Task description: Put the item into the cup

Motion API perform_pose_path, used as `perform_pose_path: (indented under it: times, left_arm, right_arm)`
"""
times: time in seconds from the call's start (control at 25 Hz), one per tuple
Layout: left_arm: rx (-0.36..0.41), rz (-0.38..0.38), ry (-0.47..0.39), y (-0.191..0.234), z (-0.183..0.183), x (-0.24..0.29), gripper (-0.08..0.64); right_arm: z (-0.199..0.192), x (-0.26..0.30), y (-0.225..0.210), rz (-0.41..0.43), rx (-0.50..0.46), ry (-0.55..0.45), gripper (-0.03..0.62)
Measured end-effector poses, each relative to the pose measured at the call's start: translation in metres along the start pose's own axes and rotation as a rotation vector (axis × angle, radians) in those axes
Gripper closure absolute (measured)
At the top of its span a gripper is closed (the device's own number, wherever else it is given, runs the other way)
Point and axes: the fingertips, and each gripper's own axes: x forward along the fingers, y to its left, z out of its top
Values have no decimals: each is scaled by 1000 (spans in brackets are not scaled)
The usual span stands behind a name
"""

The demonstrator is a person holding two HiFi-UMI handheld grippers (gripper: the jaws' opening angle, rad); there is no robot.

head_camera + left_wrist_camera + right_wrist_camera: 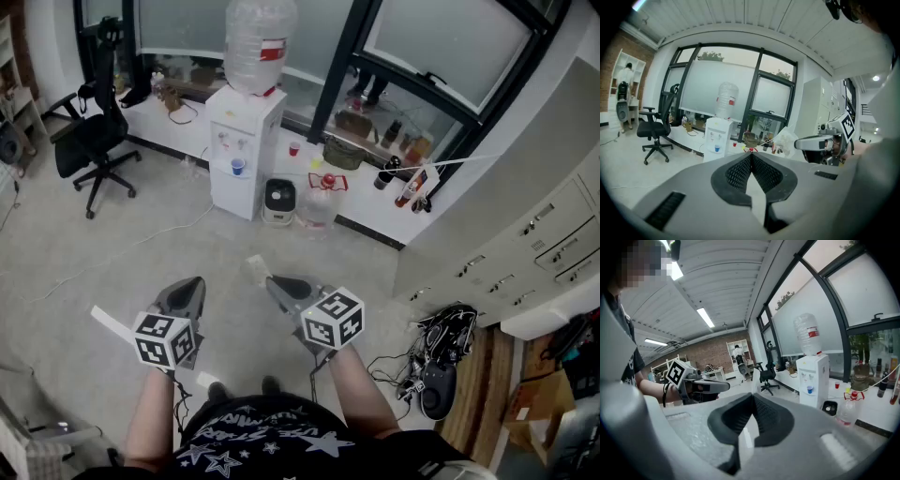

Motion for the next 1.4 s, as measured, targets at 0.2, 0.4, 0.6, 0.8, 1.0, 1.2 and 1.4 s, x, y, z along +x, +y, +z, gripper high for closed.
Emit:
perform_pose_path:
  times: [0.2,0.4,0.6,0.8,1.0,1.2,1.4]
  left_arm:
    - [12,-1,-10,-10,4,-1,552]
    - [44,1,-17,-22,4,-1,552]
    - [21,-9,-4,-31,-7,-2,552]
    - [17,-15,10,-44,-15,1,552]
    - [0,-8,27,-56,-27,5,552]
    - [-15,9,21,-72,-35,12,552]
    - [-58,38,24,-86,-51,16,552]
  right_arm:
    - [-5,-6,-6,-20,67,4,592]
    - [-14,-12,-7,-19,40,32,592]
    - [-29,-12,-4,-19,42,67,592]
    - [-34,-19,-7,-17,53,71,592]
    - [-47,-29,-10,-7,53,85,592]
    - [-61,-47,-17,26,80,95,592]
    - [-75,-56,-34,47,111,93,592]
